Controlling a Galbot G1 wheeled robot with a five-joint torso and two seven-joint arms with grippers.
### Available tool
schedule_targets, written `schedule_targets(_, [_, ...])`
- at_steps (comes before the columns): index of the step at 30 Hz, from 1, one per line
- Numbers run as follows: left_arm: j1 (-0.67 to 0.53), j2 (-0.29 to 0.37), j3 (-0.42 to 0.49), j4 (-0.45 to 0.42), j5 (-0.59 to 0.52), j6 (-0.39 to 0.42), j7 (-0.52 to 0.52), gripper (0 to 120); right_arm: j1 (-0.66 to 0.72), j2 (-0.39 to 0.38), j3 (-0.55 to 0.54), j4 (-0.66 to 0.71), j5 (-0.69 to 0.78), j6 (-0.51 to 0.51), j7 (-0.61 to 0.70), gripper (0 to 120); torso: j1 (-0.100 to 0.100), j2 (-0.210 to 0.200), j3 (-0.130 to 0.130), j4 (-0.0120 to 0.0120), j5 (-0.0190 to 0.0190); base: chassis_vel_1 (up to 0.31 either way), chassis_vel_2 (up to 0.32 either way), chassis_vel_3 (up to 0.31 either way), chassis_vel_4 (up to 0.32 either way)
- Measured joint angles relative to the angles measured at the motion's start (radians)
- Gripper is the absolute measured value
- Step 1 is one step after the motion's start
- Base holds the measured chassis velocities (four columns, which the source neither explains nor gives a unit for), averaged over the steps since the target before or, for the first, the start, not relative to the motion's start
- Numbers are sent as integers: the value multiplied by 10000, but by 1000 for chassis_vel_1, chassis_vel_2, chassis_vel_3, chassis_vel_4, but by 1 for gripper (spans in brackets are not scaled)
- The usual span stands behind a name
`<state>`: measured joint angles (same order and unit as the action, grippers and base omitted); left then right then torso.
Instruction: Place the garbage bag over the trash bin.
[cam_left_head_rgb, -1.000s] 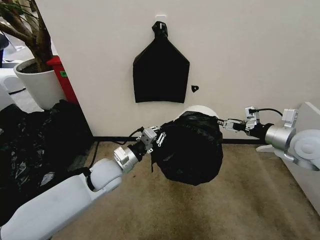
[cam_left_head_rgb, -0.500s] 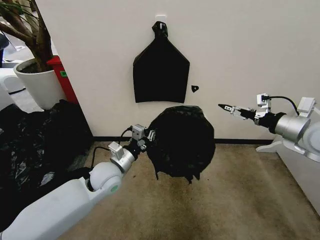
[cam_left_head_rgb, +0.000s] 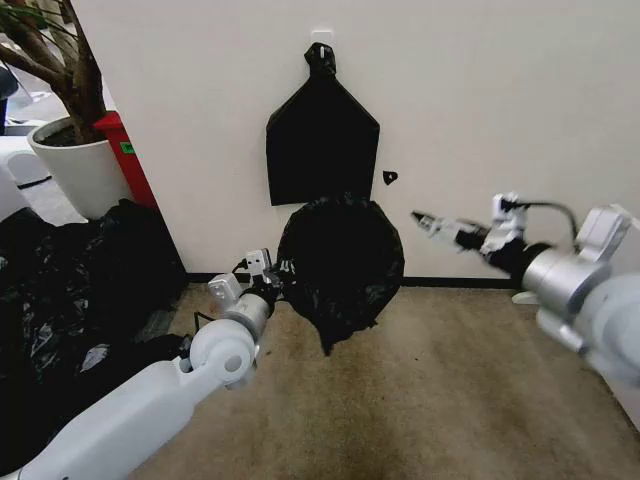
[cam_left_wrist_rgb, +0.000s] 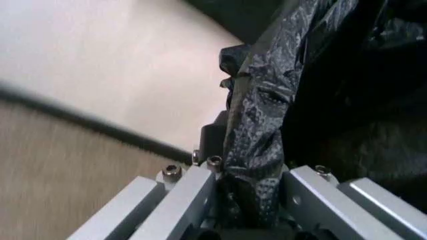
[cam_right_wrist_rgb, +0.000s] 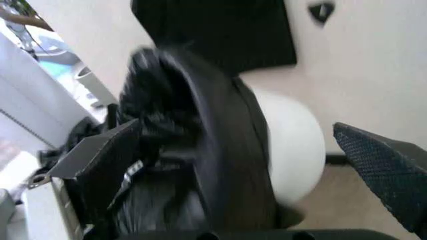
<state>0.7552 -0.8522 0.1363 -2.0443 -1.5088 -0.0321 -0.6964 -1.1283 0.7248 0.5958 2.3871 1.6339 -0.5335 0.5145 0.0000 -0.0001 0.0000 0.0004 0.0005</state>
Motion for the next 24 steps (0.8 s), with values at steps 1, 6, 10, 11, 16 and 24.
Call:
schedule_targets(1, [2,-40,-211,-43,-597,9,-246,0,-341,195,152,33,-42,9,-117,100,0,0,0,1,-4,0,0,0,0])
schedule_targets(6, [17,-133,-1106,-133,-2710,-13,-947,0,-1988,1094,773,22,-786,204,-1480,100,0,1,-1,-8,-4,0,0,0,0])
schedule_targets(10, [-66,-191,-1360,-123,-3508,-85,-1193,0,-2630,1664,783,-82,-1399,351,-2323,100,0,0,-1,-7,-4,0,0,0,0])
schedule_targets(11, [-107,-229,-1418,-90,-3795,-133,-1293,0,-2733,1919,718,-129,-1489,378,-2426,100,0,0,-1,-6,-6,0,0,0,0])
schedule_targets(16, [-192,-428,-1527,45,-4593,-267,-1599,0,-2780,2680,318,-75,-1515,350,-2416,100,0,0,0,-3,-6,0,0,0,0])
schedule_targets(24, [-260,-668,-1506,181,-4696,-328,-1674,0,-2957,3091,-268,18,-2065,190,-3245,100,0,1,0,-3,-7,0,0,0,0])
